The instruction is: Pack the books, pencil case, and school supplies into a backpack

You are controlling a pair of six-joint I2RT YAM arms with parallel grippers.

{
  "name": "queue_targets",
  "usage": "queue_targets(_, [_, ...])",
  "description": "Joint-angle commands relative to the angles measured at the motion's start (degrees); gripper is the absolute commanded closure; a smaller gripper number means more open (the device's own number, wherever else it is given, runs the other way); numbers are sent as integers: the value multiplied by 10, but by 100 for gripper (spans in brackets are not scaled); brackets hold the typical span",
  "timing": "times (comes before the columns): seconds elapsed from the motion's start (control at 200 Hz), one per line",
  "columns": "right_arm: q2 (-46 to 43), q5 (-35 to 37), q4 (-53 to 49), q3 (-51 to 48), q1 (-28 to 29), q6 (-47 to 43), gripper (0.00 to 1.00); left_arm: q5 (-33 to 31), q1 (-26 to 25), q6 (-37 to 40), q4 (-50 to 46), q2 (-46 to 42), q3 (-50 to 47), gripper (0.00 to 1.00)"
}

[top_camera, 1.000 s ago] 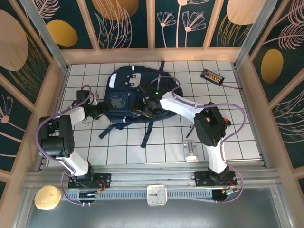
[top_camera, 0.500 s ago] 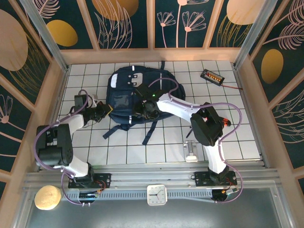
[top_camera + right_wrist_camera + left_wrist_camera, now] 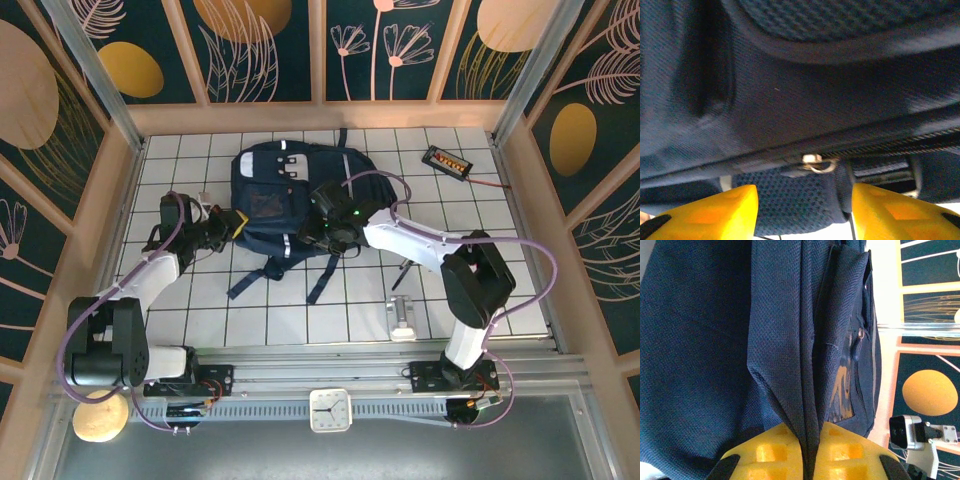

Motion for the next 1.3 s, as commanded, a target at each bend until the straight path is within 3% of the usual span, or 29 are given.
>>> queue_targets(0.0, [6,23,36,10,0,6,50,50,-18,-30,38,-11,25,100])
queue_targets(0.355, [50,121,-69,67,20,-37,56,55,-27,-38,40,1,53,100])
queue_targets(0.786, [67,165,-114,70,16,-33,57,60,-28,-38,36,9,73,100])
queue_targets(0.931, [72,168,-114,84,8,-37,68,61,-27,-37,35,8,71,100])
queue_targets(1.061, [74,172,-115,97,4,-42,70,62,-27,-35,35,8,70,100])
queue_targets(1.291, [68,176,-122,94,-3,-51,98,61,-27,-29,27,7,70,100])
